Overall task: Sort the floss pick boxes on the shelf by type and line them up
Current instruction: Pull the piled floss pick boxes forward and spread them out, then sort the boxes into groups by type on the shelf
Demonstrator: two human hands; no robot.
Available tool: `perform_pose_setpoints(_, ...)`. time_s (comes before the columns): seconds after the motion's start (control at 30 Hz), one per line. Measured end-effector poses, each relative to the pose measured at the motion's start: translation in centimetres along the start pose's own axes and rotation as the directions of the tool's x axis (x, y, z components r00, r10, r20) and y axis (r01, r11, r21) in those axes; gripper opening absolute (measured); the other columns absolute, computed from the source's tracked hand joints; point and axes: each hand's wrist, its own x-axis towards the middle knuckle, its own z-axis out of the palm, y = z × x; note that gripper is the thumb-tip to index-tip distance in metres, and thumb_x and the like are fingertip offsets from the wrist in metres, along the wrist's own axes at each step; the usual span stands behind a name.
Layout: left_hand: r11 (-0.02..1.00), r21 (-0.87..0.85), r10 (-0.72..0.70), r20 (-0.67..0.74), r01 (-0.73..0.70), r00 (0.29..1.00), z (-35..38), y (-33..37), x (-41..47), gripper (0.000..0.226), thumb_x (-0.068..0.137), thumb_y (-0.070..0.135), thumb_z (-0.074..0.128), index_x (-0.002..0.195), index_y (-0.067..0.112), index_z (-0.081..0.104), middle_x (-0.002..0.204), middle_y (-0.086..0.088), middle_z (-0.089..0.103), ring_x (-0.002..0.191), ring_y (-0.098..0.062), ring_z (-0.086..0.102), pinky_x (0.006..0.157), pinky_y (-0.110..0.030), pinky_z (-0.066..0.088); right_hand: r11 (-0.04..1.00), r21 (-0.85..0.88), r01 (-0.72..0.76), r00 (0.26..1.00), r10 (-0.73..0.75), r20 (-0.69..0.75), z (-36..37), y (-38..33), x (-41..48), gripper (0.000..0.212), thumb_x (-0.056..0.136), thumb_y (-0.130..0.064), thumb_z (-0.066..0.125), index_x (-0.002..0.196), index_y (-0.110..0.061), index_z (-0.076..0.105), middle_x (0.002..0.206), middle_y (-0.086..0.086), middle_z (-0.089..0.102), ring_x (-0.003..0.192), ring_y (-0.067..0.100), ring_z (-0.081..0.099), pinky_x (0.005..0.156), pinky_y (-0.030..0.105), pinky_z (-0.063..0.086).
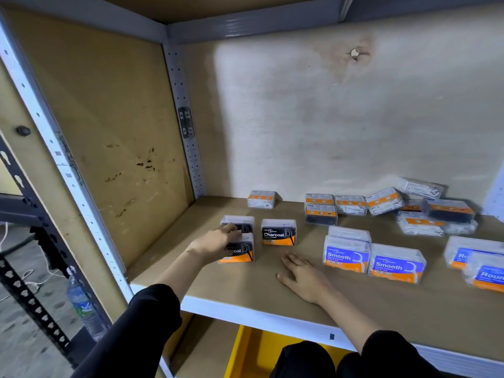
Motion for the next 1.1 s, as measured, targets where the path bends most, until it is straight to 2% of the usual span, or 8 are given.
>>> perform_pose_setpoints(0.23, 0.997, -0.066, -0.043, -0.058, 0.039, 0.997, 1.1, -0.3, 1.2, 0.047, 0.091, 0.017, 0.051, 0.136, 0.022, 0.042, 0.14, -0.001, 0.041, 0.123, -0.028, 0.049, 0.095, -0.043, 0.046, 1.0, 0.011, -0.012, 1.0, 0.012, -0.001, 0.1, 0.0, 0.1, 0.077, 0.086, -0.064, 0.026, 0.147, -0.016, 0.022, 0.157, 0.001, 0.013, 0.146, 0.013, 0.009, 0.117, 0.027, 0.009)
perform_pose_setpoints(0.37, 0.998, -0.051, -0.025, -0.066, 0.022, 0.997, 1.1, -0.5, 1.5, 0.049, 0.089, 0.021, 0.053, 0.137, 0.022, 0.041, 0.142, 0.003, 0.039, 0.123, -0.026, 0.049, 0.093, -0.039, 0.047, 1.0, 0.017, -0.014, 1.0, 0.014, 0.0, -0.1, 0.0, 0.3, 0.061, 0.095, -0.045, 0.036, 0.146, -0.014, 0.025, 0.156, 0.003, 0.017, 0.145, 0.016, 0.015, 0.117, 0.029, 0.014)
perform_pose_setpoints(0.43, 0.999, -0.044, 0.01, -0.094, -0.014, 0.996, 0.5, -0.5, 1.3, 0.055, 0.085, 0.041, 0.053, 0.136, 0.023, 0.043, 0.142, 0.005, 0.04, 0.123, -0.023, 0.05, 0.092, -0.036, 0.047, 1.0, 0.008, -0.014, 1.0, 0.014, 0.002, -0.8, -0.2, 0.6, 0.056, 0.094, -0.042, 0.04, 0.14, -0.011, 0.037, 0.151, 0.004, 0.029, 0.139, 0.022, 0.029, 0.112, 0.032, 0.028)
perform_pose_setpoints(0.5, 0.994, -0.102, 0.025, -0.153, -0.041, 0.988, -0.9, -0.4, 1.3, 0.079, 0.069, 0.065, 0.038, 0.133, 0.02, 0.048, 0.139, 0.004, 0.044, 0.122, -0.021, 0.051, 0.094, -0.032, 0.046, 0.999, 0.042, 0.011, 1.0, -0.01, -0.028, -2.4, -0.7, 1.1, 0.046, 0.094, -0.034, 0.045, 0.133, -0.01, 0.046, 0.144, 0.005, 0.039, 0.131, 0.022, 0.039, 0.105, 0.03, 0.033)
perform_pose_setpoints(0.57, 0.987, -0.14, 0.047, -0.225, -0.08, 0.973, -2.3, -0.3, 2.2, 0.092, 0.06, 0.068, 0.022, 0.13, 0.016, 0.052, 0.137, 0.0, 0.049, 0.121, -0.021, 0.053, 0.096, -0.03, 0.045, 0.994, 0.092, 0.05, 0.994, -0.041, -0.103, -4.6, -1.0, 1.9, 0.038, 0.094, -0.024, 0.047, 0.128, -0.007, 0.051, 0.137, 0.006, 0.046, 0.127, 0.021, 0.042, 0.101, 0.023, 0.031)
perform_pose_setpoints(0.7, 0.988, -0.106, 0.078, -0.295, -0.114, 0.952, -5.0, -0.2, 5.9, 0.063, 0.082, 0.053, 0.043, 0.127, 0.011, 0.055, 0.134, -0.005, 0.052, 0.122, -0.022, 0.052, 0.098, -0.028, 0.043, 0.997, -0.012, 0.074, 0.953, -0.074, -0.293, -9.5, 0.5, 4.4, 0.032, 0.091, -0.019, 0.048, 0.12, -0.009, 0.059, 0.122, 0.006, 0.057, 0.116, 0.024, 0.052, 0.097, 0.031, 0.042)
perform_pose_setpoints(0.87, 0.993, -0.026, 0.102, -0.228, -0.111, 0.968, -6.3, 0.2, 11.8, 0.04, 0.092, 0.025, 0.053, 0.13, 0.014, 0.05, 0.139, -0.002, 0.047, 0.126, -0.02, 0.046, 0.099, -0.029, 0.04, 0.991, -0.118, -0.061, 0.959, 0.026, -0.281, -13.4, 5.3, 8.3, 0.031, 0.086, -0.014, 0.054, 0.116, -0.007, 0.06, 0.121, 0.01, 0.059, 0.114, 0.027, 0.053, 0.093, 0.033, 0.044)
perform_pose_setpoints(1.1, 0.998, 0.055, -0.027, 0.035, 0.025, 0.999, -3.4, -0.4, 19.7, 0.062, 0.086, 0.025, 0.061, 0.141, 0.016, 0.034, 0.144, -0.001, 0.037, 0.131, -0.021, 0.041, 0.105, -0.034, 0.04, 0.961, -0.147, -0.235, 0.971, 0.226, -0.077, -13.3, 10.7, 11.5, 0.047, 0.078, -0.025, 0.069, 0.119, -0.009, 0.054, 0.118, 0.011, 0.059, 0.104, 0.027, 0.058, 0.077, 0.032, 0.043)
